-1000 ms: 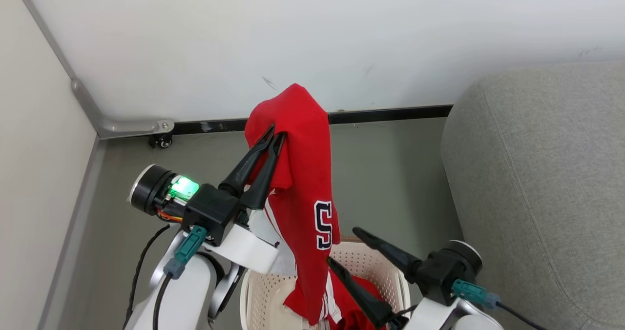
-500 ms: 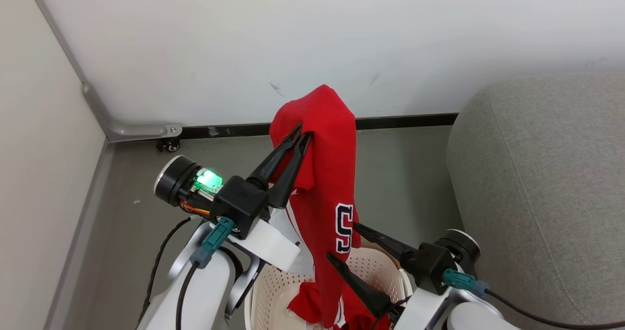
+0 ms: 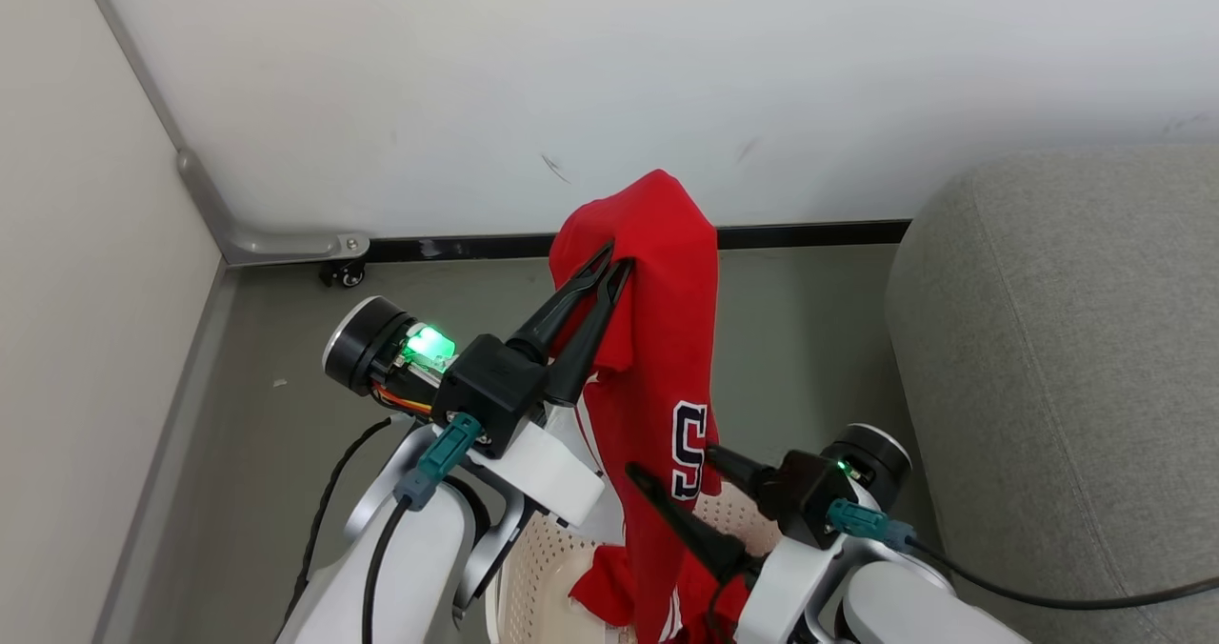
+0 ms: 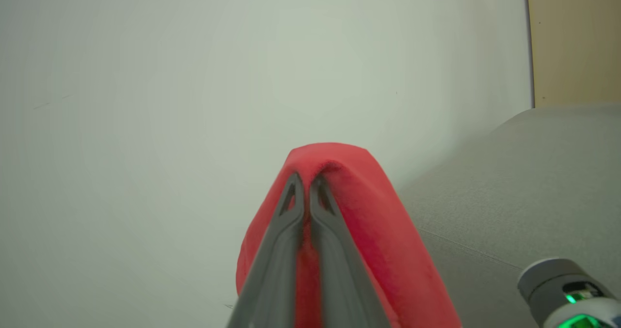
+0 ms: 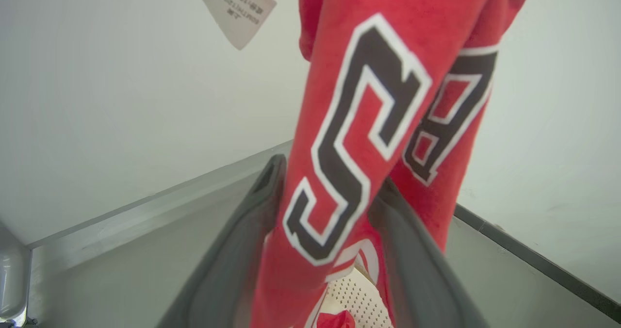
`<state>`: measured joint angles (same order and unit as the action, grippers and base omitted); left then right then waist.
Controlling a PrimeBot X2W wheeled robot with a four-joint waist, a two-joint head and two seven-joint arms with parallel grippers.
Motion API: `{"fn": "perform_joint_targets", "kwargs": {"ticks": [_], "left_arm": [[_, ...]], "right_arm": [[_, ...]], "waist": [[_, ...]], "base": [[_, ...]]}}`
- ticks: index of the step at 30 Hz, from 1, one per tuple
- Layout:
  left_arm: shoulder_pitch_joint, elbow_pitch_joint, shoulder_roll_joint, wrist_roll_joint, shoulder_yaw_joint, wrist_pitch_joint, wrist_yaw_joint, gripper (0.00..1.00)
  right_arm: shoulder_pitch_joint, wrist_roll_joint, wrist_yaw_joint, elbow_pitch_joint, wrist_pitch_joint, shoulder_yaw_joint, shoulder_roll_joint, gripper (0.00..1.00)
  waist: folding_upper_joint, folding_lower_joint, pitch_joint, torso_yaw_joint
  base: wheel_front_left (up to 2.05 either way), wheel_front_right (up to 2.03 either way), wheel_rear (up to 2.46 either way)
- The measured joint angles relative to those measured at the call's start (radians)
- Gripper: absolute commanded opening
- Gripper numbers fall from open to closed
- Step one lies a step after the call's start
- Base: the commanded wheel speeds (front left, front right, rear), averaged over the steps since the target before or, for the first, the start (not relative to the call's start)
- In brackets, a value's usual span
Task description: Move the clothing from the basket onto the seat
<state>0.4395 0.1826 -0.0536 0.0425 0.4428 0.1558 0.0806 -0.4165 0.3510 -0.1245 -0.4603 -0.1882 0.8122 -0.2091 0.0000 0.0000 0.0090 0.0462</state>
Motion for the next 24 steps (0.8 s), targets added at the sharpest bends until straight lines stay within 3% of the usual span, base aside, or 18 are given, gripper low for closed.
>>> {"fn": "perform_joint_targets", "kwargs": {"ticks": [4, 5, 17, 24], "left_arm": [[0.0, 0.007, 0.0, 0.016, -0.002, -0.003, 0.0, 0.0], [0.0, 0.008, 0.0, 0.017, -0.002, -0.003, -0.001, 0.0], [-0.005, 0.095, -0.004, 0.045, -0.071, -0.006, -0.039, 0.0], [-0.04, 0.171, -0.013, 0.088, -0.114, 0.003, -0.046, 0.0]], "right_arm": [[-0.021, -0.021, 0.0, -0.027, -0.017, 0.006, 0.01, 0.05], [-0.023, -0.029, 0.0, -0.031, -0.023, 0.008, 0.012, 0.0], [-0.026, 0.032, 0.0, -0.026, -0.05, -0.013, 0.017, 0.0], [0.014, 0.116, 0.0, 0.041, -0.054, -0.099, -0.017, 0.0]], "waist": [[0.0, 0.0, 0.003, 0.001], [0.0, 0.0, 0.003, 0.0], [0.0, 0.0, 0.009, -0.014], [0.0, 0.0, 0.008, -0.036]], "base": [[0.0, 0.0, 0.0], [0.0, 0.0, 0.0], [0.0, 0.0, 0.0], [0.0, 0.0, 0.0]]}}
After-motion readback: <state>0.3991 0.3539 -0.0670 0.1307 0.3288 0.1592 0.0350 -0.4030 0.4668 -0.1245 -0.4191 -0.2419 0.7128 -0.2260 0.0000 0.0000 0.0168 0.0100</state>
